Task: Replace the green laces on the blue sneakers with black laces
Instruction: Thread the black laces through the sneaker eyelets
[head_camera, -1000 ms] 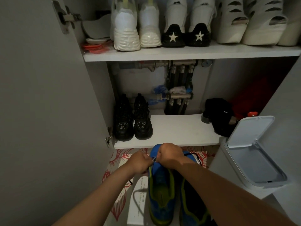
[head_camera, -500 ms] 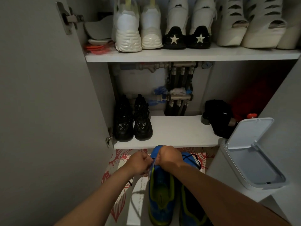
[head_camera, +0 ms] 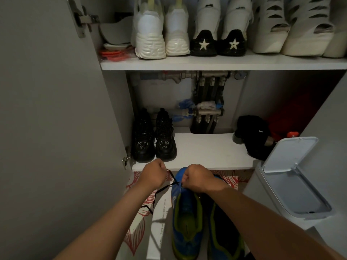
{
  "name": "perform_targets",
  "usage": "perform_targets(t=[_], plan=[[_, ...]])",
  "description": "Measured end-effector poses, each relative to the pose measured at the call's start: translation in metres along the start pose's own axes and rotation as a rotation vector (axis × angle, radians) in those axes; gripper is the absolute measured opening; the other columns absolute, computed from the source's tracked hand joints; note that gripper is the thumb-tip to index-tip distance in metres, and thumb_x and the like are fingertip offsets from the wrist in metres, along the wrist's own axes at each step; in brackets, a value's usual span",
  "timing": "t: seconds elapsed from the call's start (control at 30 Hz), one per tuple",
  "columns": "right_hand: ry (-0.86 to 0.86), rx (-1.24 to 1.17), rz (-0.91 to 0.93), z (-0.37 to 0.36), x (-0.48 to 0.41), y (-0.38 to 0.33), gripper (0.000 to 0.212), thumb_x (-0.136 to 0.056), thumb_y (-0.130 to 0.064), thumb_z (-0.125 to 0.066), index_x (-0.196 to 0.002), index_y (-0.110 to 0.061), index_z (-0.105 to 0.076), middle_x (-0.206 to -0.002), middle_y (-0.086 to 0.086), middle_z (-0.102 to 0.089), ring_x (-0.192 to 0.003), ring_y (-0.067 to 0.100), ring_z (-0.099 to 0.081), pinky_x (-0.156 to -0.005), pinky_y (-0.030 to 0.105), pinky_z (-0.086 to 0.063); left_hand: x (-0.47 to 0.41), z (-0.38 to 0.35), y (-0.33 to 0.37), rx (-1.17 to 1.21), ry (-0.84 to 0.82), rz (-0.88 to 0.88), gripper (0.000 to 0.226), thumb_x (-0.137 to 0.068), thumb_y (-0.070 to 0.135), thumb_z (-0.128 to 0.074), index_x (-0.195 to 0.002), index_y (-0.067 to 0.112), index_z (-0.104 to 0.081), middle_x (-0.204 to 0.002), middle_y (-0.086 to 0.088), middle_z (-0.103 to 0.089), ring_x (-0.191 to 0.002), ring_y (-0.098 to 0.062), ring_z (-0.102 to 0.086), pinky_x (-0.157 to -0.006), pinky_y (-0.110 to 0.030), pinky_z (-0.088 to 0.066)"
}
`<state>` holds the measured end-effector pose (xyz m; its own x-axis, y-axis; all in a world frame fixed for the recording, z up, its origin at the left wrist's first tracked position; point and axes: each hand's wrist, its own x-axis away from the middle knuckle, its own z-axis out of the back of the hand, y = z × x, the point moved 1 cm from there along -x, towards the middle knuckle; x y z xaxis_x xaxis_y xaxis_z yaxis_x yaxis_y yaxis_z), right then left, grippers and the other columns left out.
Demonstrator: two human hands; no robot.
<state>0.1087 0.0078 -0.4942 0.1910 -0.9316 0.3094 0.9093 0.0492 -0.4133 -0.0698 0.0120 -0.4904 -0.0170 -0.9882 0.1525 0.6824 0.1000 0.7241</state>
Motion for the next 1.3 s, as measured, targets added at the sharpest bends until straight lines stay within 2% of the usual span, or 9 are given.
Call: perform_targets(t=[0.17, 0.33, 0.5, 0.67, 0.8, 0.9, 1.03, 1.17, 1.3], plan=[[0.071, -0.106, 0.099, 0.004, -0.001, -0.008, 0.014, -0.088, -0.028, -0.068, -0.099, -0.023, -0.075, -0.091, -0.008, -0.066, -0.088, 0.012, -0.061, -0.082, 0.027, -0.050, 0.002, 0.009, 0.006, 0.070, 0.015, -0.103, 0.020, -0.099, 0.019, -0.047, -0.080, 0.018, -0.053, -0.085, -0.009, -0.066, -0.081, -0.026, -0.064, -0.078, -0.043, -0.055], [0.044, -0.133, 0.118, 0.000, -0.005, -0.019, 0.022, -0.089, -0.025, -0.070, -0.074, -0.009, -0.067, -0.074, 0.005, -0.060, -0.069, 0.015, -0.053, -0.069, 0.029, -0.045, 0.004, 0.012, 0.006, 0.161, 0.080, -0.130, 0.018, -0.098, 0.018, -0.048, -0.082, 0.020, -0.056, -0.079, -0.006, -0.066, -0.069, -0.015, -0.060, -0.074, -0.044, -0.055], [0.174, -0.477, 0.153, 0.017, -0.005, -0.034, 0.024, -0.089, -0.020, -0.072, -0.073, -0.002, -0.068, -0.063, 0.003, -0.060, -0.055, 0.008, -0.052, -0.061, 0.023, -0.045, 0.008, 0.003, -0.002, 0.129, -0.121, 0.005, 0.020, -0.097, 0.015, -0.054, -0.117, 0.017, -0.057, -0.092, -0.004, -0.068, -0.077, -0.019, -0.067, -0.066, -0.024, -0.050], [0.233, -0.796, 0.182, 0.034, -0.006, -0.049, 0.017, -0.091, -0.016, -0.071, -0.076, -0.008, -0.071, -0.080, 0.009, -0.071, -0.050, 0.001, -0.053, -0.051, 0.018, -0.046, 0.015, -0.005, 0.001, 0.070, -0.252, -0.068, 0.024, -0.094, 0.022, -0.060, -0.073, 0.012, -0.066, -0.061, -0.001, -0.059, -0.056, -0.014, -0.056, -0.062, -0.028, -0.042], [0.240, -0.756, 0.183, 0.031, -0.001, -0.044, 0.020, -0.093, -0.019, -0.069, -0.081, -0.003, -0.074, -0.072, 0.001, -0.070, -0.052, -0.002, -0.055, -0.056, 0.012, -0.045, 0.013, 0.000, 0.004, 0.079, -0.200, -0.082, 0.031, -0.094, 0.026, -0.063, -0.070, 0.006, -0.067, -0.067, -0.011, -0.065, -0.064, -0.024, -0.063, -0.064, -0.033, -0.048], [0.186, -0.707, 0.107, 0.030, 0.000, -0.042, 0.022, -0.098, -0.026, -0.061, -0.089, -0.010, -0.073, -0.075, 0.001, -0.070, -0.043, 0.001, -0.051, -0.050, 0.015, -0.044, 0.011, 0.010, 0.010, 0.193, 0.005, -0.058, 0.028, -0.097, 0.022, -0.055, -0.077, 0.006, -0.066, -0.080, -0.015, -0.069, -0.072, -0.031, -0.067, -0.067, -0.039, -0.053], [0.018, -0.620, 0.021, 0.026, 0.003, -0.035, 0.018, -0.099, -0.024, -0.059, -0.092, -0.015, -0.073, -0.077, 0.005, -0.071, -0.036, 0.003, -0.046, -0.041, 0.015, -0.039, 0.010, 0.033, 0.025, 0.435, 0.308, -0.140, 0.029, -0.098, 0.017, -0.051, -0.073, 0.020, -0.063, -0.063, 0.007, -0.063, -0.059, -0.008, -0.059, -0.056, -0.022, -0.044], [-0.045, -0.417, 0.081, 0.023, 0.003, -0.036, 0.016, -0.092, -0.018, -0.066, -0.096, -0.007, -0.077, -0.078, 0.003, -0.068, -0.040, -0.003, -0.047, -0.044, 0.012, -0.040, 0.012, 0.046, 0.036, 0.691, 0.311, -0.172, 0.023, -0.099, 0.013, -0.049, -0.088, 0.018, -0.068, -0.069, 0.005, -0.063, -0.060, -0.011, -0.056, -0.058, -0.027, -0.046], [0.007, -0.437, 0.118, 0.024, 0.005, -0.040, 0.027, -0.094, -0.026, -0.067, -0.076, -0.007, -0.075, -0.069, 0.001, -0.068, -0.043, -0.004, -0.048, -0.051, 0.010, -0.040, 0.011, 0.043, 0.033, 0.664, 0.277, -0.165, 0.023, -0.101, 0.014, -0.047, -0.100, 0.022, -0.069, -0.082, 0.002, -0.068, -0.061, -0.003, -0.059, -0.056, -0.019, -0.046]])
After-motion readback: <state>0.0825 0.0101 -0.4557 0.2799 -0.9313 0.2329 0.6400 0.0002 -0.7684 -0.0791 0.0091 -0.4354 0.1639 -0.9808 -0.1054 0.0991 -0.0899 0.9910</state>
